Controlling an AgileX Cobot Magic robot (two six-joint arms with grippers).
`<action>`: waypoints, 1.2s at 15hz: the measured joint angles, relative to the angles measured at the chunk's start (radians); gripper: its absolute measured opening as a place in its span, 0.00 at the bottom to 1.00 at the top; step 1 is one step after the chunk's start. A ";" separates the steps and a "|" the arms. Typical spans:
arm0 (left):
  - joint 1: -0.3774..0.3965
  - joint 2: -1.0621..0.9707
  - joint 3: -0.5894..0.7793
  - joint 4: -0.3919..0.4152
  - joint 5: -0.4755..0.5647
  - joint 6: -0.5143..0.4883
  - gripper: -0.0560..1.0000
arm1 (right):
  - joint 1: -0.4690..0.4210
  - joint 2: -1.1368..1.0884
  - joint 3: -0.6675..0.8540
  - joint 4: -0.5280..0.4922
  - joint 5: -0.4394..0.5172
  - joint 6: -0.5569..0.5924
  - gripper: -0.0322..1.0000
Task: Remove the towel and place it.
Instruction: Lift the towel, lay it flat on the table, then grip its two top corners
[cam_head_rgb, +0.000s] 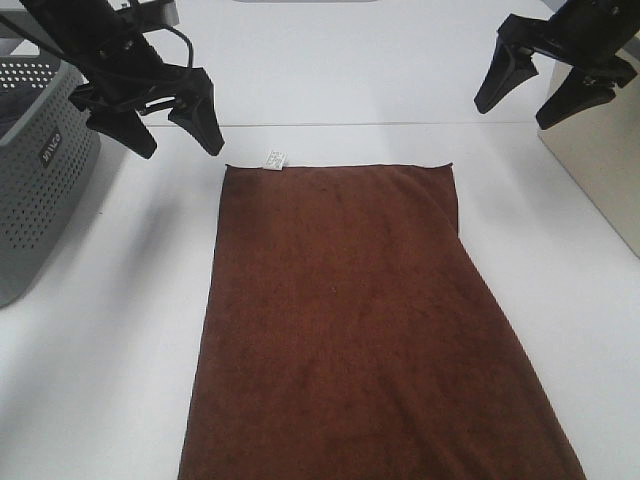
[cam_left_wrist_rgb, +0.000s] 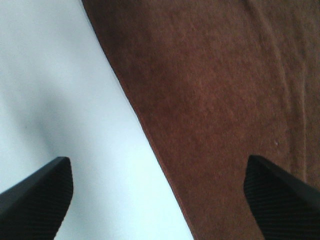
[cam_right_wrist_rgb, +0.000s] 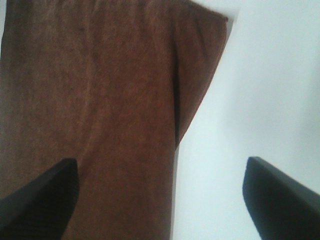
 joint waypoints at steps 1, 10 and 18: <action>0.007 0.030 -0.029 -0.013 -0.014 0.000 0.86 | 0.000 0.061 -0.083 -0.005 0.017 0.000 0.85; 0.031 0.369 -0.348 -0.155 -0.026 0.000 0.86 | -0.006 0.448 -0.416 -0.014 0.031 0.001 0.85; 0.031 0.433 -0.381 -0.143 -0.087 0.000 0.85 | -0.006 0.515 -0.423 0.033 -0.034 0.002 0.85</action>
